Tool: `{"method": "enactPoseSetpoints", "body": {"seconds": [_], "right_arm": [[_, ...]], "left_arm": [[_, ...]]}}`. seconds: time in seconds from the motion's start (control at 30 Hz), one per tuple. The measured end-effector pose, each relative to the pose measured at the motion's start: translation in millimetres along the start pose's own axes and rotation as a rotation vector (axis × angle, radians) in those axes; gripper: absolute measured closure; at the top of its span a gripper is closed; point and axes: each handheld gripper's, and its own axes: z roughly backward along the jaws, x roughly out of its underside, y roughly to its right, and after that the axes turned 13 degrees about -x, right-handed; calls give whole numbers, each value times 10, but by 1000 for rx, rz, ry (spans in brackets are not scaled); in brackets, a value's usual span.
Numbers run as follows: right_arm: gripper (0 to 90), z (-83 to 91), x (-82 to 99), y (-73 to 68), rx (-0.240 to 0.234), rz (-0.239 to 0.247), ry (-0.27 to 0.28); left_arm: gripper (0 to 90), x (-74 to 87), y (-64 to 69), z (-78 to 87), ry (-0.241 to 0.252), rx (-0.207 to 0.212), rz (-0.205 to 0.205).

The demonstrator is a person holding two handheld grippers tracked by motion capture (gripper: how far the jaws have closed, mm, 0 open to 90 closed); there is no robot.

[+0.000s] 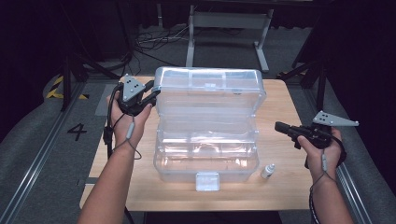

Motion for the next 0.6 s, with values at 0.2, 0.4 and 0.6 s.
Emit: {"method": "enactPoseSetpoints", "body": {"seconds": [0.2, 0.4, 0.6], "right_arm": [[899, 20, 61, 35, 11, -18, -11], [887, 64, 89, 39, 15, -21, -7], [877, 80, 134, 56, 11, -30, -11]], "left_arm": [[712, -42, -4, -54, -7, -15, -40], [717, -65, -13, -128, 3, -25, -41], [728, -66, -33, -195, 15, -32, -42]]}}
